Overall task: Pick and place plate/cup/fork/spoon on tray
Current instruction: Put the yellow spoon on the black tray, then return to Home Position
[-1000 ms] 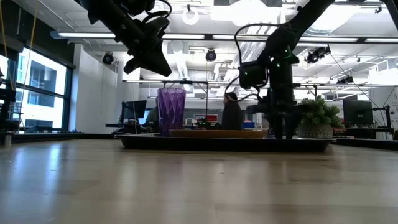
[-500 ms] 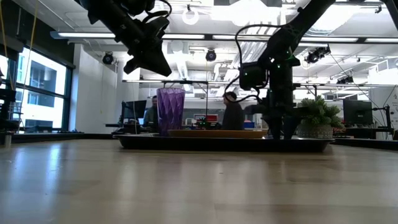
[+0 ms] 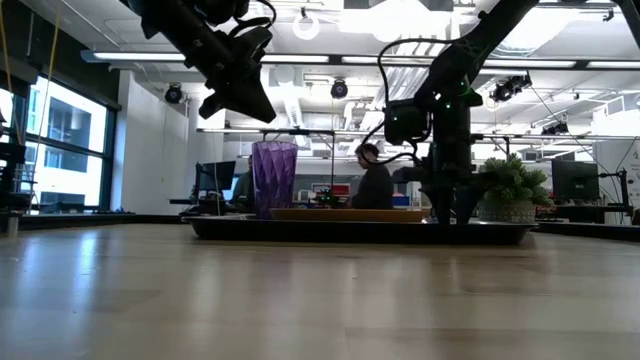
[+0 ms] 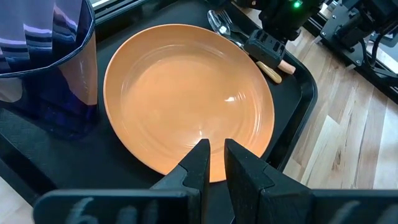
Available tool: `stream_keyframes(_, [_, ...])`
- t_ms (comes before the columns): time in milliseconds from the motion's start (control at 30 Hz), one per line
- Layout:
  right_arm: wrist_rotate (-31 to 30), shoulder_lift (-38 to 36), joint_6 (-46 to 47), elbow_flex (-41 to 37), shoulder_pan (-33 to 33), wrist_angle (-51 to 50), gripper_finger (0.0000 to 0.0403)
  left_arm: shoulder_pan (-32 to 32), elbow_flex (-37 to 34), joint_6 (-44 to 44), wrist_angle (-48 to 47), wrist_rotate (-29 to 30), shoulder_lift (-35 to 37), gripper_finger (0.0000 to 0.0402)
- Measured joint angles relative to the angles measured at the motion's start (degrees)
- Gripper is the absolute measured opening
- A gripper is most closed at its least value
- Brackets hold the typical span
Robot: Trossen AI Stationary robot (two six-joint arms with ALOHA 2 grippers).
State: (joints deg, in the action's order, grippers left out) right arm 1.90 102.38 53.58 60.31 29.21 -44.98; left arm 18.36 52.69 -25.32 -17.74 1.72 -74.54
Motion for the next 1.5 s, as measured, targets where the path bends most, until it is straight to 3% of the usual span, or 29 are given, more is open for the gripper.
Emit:
stream_keyframes(533, [-0.8,-3.3,1.1,0.0,-0.3,-1.9,0.0103,0.0,0.0,0.0,0.0,0.0,0.0,0.0037])
stream_keyframes(867, [-8.2,-18.3,1.6,0.0,-6.0,-0.1,0.0103,0.0,0.0,4.0,2.9,-9.0,3.0,0.0037])
stream_keyframes(1100, [-16.4,-28.3,-1.6,0.0,-12.2,11.7,0.0103,-1.3,-1.5,6.5,3.6,-8.9,11.9,0.0037])
stream_keyframes(1300, [-16.2,-30.1,-11.3,0.1,-16.2,21.6,0.0103,-3.2,-10.8,6.6,10.2,-8.7,23.4,0.0037])
stream_keyframes(1500, [-14.1,-30.1,-11.0,0.0,-17.7,27.9,0.0103,-4.7,-22.1,6.6,18.9,-9.1,35.8,0.0037])
